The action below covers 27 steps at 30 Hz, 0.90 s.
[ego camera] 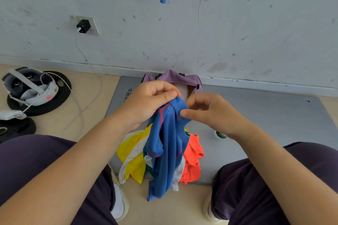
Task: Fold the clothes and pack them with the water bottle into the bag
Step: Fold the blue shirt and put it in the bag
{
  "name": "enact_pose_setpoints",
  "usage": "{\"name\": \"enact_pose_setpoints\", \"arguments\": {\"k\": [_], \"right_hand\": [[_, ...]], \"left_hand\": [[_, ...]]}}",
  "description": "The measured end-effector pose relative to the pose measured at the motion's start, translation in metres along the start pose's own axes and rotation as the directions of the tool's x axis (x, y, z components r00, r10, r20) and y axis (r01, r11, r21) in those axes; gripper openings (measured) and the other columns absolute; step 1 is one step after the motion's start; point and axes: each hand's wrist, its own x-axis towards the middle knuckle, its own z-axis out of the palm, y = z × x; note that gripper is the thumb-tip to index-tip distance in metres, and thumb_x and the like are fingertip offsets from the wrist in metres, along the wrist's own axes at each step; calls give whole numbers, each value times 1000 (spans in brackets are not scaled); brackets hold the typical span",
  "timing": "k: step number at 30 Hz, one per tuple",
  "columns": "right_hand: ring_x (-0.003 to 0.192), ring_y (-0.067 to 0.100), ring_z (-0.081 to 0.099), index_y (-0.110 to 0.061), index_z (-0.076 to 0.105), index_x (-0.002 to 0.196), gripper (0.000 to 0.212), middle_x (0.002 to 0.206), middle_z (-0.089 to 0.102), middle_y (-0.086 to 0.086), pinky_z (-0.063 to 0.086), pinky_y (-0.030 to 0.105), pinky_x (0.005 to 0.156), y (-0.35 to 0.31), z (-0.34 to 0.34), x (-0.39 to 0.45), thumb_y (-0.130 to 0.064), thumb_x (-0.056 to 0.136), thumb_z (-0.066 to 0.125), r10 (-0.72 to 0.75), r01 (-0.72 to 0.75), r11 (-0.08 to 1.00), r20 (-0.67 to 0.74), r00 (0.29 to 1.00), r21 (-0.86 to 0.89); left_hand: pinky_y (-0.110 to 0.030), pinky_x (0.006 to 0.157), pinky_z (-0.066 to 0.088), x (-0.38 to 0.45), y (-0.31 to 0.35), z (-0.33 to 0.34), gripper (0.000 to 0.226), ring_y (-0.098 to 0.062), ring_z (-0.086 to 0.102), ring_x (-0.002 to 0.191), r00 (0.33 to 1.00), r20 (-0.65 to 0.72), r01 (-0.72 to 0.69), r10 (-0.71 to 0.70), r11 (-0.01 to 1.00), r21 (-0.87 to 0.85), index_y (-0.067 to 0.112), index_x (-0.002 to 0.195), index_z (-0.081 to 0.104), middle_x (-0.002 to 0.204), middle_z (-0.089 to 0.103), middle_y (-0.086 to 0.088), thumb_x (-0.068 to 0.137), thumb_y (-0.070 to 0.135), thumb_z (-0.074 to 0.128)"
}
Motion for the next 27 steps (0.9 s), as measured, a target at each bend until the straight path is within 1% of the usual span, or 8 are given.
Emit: {"name": "enact_pose_setpoints", "arguments": {"k": [7, 10, 12, 16, 20, 22, 25, 27], "right_hand": [[78, 18, 59, -12, 60, 89, 10, 82, 67, 12, 46, 32, 77, -1, -6, 2, -14, 98, 55, -38, 45, 987, -45, 998, 157], [69, 14, 60, -22, 65, 83, 14, 74, 67, 5, 47, 23, 66, -1, -8, 2, -19, 96, 60, -26, 36, 980, -54, 998, 196], [73, 14, 64, -22, 68, 84, 8, 78, 70, 3, 50, 25, 69, -2, -8, 3, -25, 91, 66, -7, 18, 969, -47, 999, 246], [99, 18, 70, -20, 73, 103, 24, 104, 74, 2, 55, 27, 79, 2, -2, 3, -34, 83, 73, 31, -90, 927, 165, 986, 364], [109, 18, 67, -22, 70, 114, 29, 115, 72, 2, 54, 28, 93, 5, 2, 1, -26, 85, 74, 104, -188, 955, 333, 937, 231], [103, 14, 69, -19, 71, 110, 24, 108, 74, -2, 55, 28, 91, 6, 1, 3, -27, 87, 72, 126, -163, 971, 203, 971, 176], [81, 8, 64, -17, 71, 97, 14, 89, 72, 1, 50, 27, 77, 9, -5, 9, -29, 89, 68, 94, -106, 993, -226, 970, -42], [77, 12, 65, -14, 73, 91, 23, 86, 73, 7, 51, 31, 76, 10, -10, 10, -35, 92, 63, 119, -122, 992, -267, 956, 5]], "left_hand": [[-30, 79, 49, 0, -2, -7, 7, -4, 61, 76, 997, 70, -46, 25, 942, 332, 27, 91, 69, 82, 71, 0, 93, 31, 64], [-25, 62, 40, -1, -2, -9, 40, -6, 52, 63, 984, 178, -86, 10, 900, 427, 12, 79, 65, 66, 56, -4, 85, 52, 66], [-23, 57, 32, -3, -2, -10, 45, -7, 41, 59, 980, 199, -97, 17, 911, 400, 10, 66, 57, 61, 42, -5, 84, 51, 66], [-18, 75, 49, -4, 3, -9, 12, -4, 67, 84, 976, 218, -30, 13, 997, 77, 33, 91, 76, 87, 74, 6, 86, 36, 66], [-13, 67, 49, -2, 6, -10, 13, 0, 67, 76, 987, 160, -31, 33, 999, -15, 35, 85, 76, 82, 73, 13, 86, 31, 63], [-16, 66, 45, 0, 4, -12, 13, 0, 59, 68, 997, 76, -23, 18, 998, 65, 33, 80, 73, 73, 66, 16, 87, 34, 62], [-30, 66, 36, 4, -5, -13, 20, -13, 45, 66, 992, -126, 14, 5, 989, 147, 14, 83, 67, 70, 52, -1, 94, 29, 61], [-27, 57, 31, 6, -8, -10, 22, -11, 37, 57, 976, -220, 36, -9, 992, 120, 7, 80, 60, 61, 45, 1, 94, 24, 61]]}}
